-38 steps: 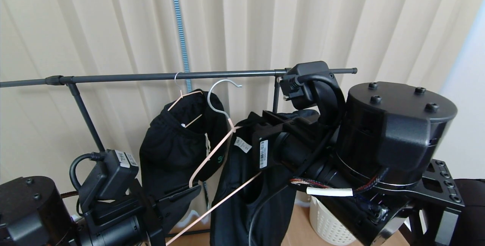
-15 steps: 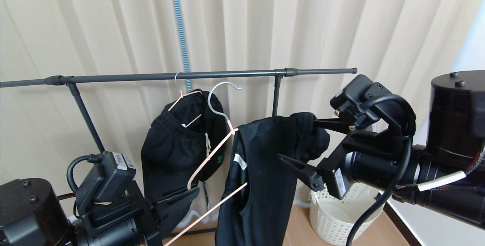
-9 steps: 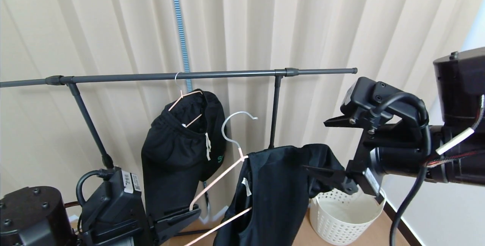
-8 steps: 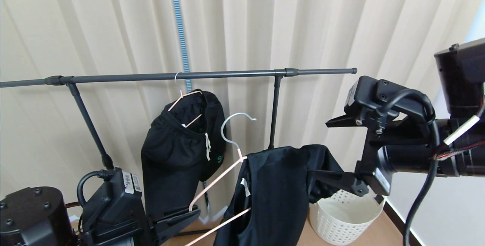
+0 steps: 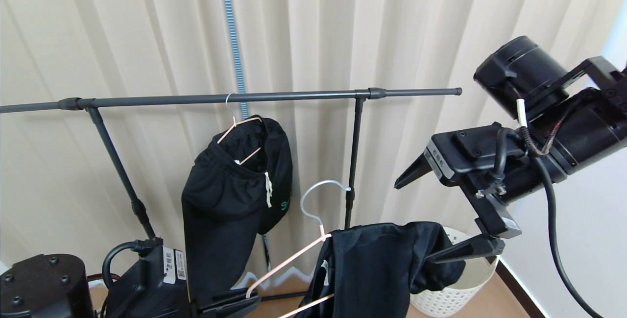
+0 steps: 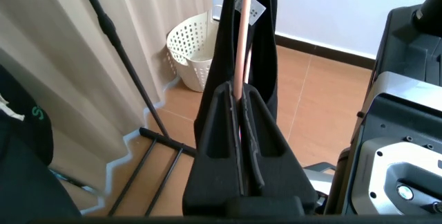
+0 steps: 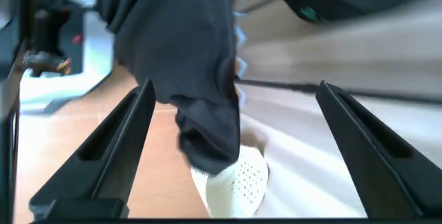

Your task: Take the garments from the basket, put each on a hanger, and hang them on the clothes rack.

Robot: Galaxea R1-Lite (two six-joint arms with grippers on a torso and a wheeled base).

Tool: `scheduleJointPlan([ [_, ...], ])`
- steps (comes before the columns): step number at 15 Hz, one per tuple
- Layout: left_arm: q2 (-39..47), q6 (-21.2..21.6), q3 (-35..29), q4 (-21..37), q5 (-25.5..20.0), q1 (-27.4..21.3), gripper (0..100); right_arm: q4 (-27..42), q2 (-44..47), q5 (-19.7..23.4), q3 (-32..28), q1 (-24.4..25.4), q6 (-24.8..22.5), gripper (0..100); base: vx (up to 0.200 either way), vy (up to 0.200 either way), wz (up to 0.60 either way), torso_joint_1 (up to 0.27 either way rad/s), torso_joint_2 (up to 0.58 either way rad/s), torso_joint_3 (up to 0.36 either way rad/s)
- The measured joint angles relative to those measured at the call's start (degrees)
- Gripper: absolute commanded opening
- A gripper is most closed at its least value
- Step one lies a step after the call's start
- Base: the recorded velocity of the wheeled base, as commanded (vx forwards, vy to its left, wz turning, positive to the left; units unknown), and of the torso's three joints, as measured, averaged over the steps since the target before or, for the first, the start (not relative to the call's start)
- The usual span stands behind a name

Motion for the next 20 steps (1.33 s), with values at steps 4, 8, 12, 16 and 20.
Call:
scheduleJointPlan([
  [4, 0.02, 0.02, 0.05, 0.02, 0.02, -0.51, 0, 0.28, 4.3, 3.34, 0.2, 1.0, 0.38, 100, 0.0, 0.0, 0.0, 0.0, 0.0, 0.0],
  [8, -0.01, 0.07, 0.05, -0.06, 0.02, -0.6, 0, -1.32, 6.84, 3.71, 0.57, 2.47, 1.66, 100, 0.0, 0.0, 0.0, 0.0, 0.0, 0.0],
  [12, -0.11, 0.2, 0.05, -0.04, 0.04, -0.63, 0, -2.73, 8.87, 3.71, 0.57, 3.54, 2.46, 100, 0.0, 0.0, 0.0, 0.0, 0.0, 0.0],
  [16, -0.22, 0.24, 0.02, -0.06, 0.04, -0.68, 0, -5.8, 10.64, 4.3, 1.84, 4.39, 3.36, 100, 0.0, 0.0, 0.0, 0.0, 0.0, 0.0],
  [20, -0.23, 0.57, 0.11, -0.06, 0.04, -0.68, 0, -10.68, 11.17, 5.72, 3.89, 4.57, 5.19, 100, 0.0, 0.0, 0.0, 0.0, 0.0, 0.0],
])
